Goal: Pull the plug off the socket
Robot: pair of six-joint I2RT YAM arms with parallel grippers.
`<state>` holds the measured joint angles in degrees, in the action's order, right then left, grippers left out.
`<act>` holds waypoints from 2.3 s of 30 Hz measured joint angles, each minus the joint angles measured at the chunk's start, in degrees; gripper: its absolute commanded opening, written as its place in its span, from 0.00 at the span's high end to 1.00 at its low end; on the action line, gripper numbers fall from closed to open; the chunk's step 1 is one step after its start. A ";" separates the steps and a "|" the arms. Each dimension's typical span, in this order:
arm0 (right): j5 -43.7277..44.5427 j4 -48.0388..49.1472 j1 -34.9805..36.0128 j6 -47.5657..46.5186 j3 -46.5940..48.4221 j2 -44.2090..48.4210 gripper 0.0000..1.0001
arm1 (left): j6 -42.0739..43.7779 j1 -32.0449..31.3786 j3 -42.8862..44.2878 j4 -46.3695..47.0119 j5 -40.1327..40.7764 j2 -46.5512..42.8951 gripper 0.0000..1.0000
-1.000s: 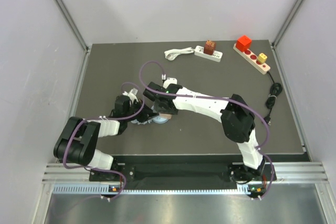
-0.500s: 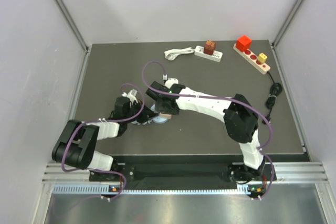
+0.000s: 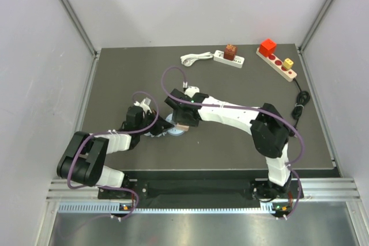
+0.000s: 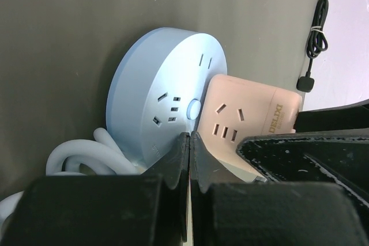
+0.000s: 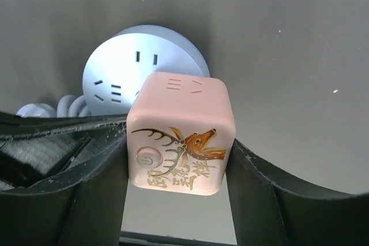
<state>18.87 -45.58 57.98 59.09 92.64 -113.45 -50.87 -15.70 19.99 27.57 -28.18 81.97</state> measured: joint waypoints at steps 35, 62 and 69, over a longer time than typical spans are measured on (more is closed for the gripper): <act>6.14 0.15 4.00 -3.56 -5.90 13.88 1.00 | 1.46 -0.28 3.61 -3.93 -1.31 1.36 1.00; 52.87 49.07 21.16 -12.50 -62.82 32.59 1.00 | 6.99 -0.20 3.74 -27.04 -3.89 -24.35 1.00; 57.24 53.11 21.14 -10.95 -61.79 23.61 0.99 | 7.02 -0.20 3.34 -29.35 -3.76 -26.21 1.00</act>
<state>76.12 7.53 79.11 48.14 30.85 -89.84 -43.86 -15.90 23.33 -1.78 -31.94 55.77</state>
